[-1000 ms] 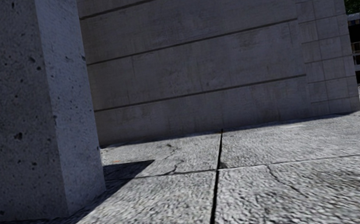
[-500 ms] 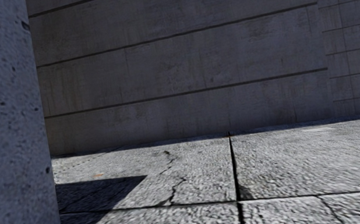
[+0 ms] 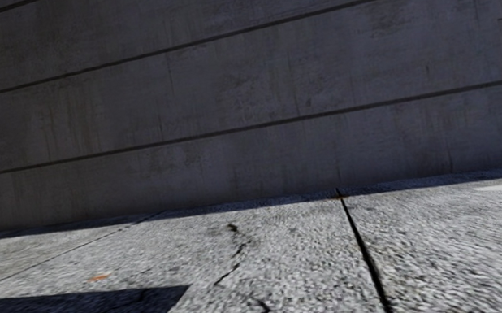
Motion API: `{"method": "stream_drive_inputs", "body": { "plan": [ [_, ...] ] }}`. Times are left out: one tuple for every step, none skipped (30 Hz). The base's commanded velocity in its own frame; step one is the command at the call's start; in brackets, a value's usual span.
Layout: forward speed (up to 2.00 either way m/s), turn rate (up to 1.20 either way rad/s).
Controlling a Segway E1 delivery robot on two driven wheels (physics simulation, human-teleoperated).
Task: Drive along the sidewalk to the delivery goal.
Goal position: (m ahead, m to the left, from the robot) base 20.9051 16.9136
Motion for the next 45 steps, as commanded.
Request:
{"method": "stream_drive_inputs", "body": {
  "plan": [
    [2.0,0.36],
    [2.0,0.38],
    [1.93,0.39],
    [1.86,0.42],
    [1.8,0.46],
    [1.78,0.48],
    [1.77,0.5],
    [1.77,0.5],
    [1.77,0.53],
    [1.77,0.55],
    [1.77,0.58],
    [1.77,0.58],
    [1.76,0.6],
    [1.76,0.6],
    [1.76,0.61],
    [1.76,0.63],
    [1.76,0.66],
    [1.76,0.67],
    [1.76,0.66],
    [1.76,0.63],
    [1.76,0.62],
    [1.83,0.62],
    [1.83,0.62],
    [1.89,0.62],
    [1.93,0.61],
    [1.95,0.61],
    [1.95,0.61],
    [1.96,0.61],
    [1.96,0.61],
    [2.0,0.61],
    [2.0,0.61],
    [2.0,0.61],
    [2.0,0.61],
    [2.0,0.61],
    [2.0,0.61],
    [2.0,0.62],
    [2.0,0.65],
    [2.0,0.65],
    [2.0,0.66],
    [2.0,0.67],
    [2.0,0.67],
    [2.0,0.67],
    [2.0,0.67],
    [2.0,0.67],
    [2.0,0.67]
  ]
}}
